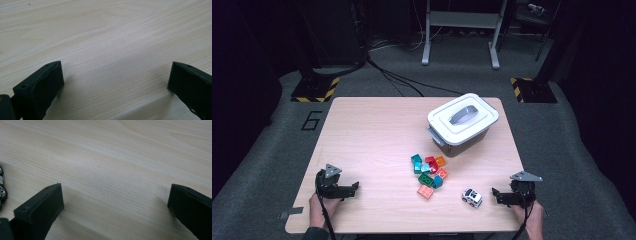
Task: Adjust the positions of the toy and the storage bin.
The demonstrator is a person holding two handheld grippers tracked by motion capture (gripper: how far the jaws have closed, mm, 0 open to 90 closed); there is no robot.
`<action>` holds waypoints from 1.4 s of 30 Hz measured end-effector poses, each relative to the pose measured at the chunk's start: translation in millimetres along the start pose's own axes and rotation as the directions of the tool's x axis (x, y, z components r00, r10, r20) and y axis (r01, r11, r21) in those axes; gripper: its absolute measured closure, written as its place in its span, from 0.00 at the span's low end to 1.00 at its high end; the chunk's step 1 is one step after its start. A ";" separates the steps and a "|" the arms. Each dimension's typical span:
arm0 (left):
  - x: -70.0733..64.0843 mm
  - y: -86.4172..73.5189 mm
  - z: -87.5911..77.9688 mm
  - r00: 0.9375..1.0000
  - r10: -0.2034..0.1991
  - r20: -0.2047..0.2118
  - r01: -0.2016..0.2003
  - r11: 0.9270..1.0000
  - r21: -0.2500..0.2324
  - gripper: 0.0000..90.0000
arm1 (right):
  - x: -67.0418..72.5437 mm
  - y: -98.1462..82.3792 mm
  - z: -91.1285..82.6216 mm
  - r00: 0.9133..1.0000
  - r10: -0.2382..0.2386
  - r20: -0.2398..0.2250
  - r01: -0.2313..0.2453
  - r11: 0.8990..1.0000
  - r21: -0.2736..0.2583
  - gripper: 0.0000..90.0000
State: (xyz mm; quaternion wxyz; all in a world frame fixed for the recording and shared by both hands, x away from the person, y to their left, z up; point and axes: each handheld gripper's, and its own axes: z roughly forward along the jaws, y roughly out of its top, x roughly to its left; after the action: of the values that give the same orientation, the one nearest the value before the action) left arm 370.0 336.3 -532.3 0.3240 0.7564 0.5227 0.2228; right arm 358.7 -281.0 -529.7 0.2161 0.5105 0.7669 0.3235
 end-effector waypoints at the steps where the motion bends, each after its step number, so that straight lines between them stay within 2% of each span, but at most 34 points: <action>1: 0.0 0.0 0.0 1.000 0.000 0.000 0.000 1.000 0.001 0.00 | 0.0 0.0 0.0 1.000 0.000 0.000 0.000 1.000 0.000 0.00; 28: -0.7 0.1 -0.3 1.000 0.013 0.006 -0.013 1.000 0.000 0.00 | 1.3 1.0 0.7 1.000 0.014 0.011 -0.014 1.000 0.003 0.00; 31: -0.6 0.7 -1.2 0.999 0.031 0.026 -0.031 0.999 0.013 0.00 | 1.7 0.7 0.4 1.000 0.014 0.010 -0.014 1.000 0.004 0.00; 38: 0.1 0.6 -1.3 1.000 0.018 0.024 -0.017 1.000 -0.019 0.00 | 1.2 1.2 0.9 1.000 0.013 0.011 -0.013 1.000 0.001 0.00; 42: -1.1 1.2 -2.0 0.999 0.019 0.026 -0.019 1.000 -0.019 0.00 | 1.2 1.1 0.9 1.000 0.013 0.011 -0.013 1.000 0.001 0.00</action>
State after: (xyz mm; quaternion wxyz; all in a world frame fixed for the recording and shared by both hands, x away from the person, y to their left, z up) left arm 369.0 335.5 -530.1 0.3359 0.7611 0.5090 0.2210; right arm 359.5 -279.4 -529.6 0.2180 0.5173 0.7625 0.3219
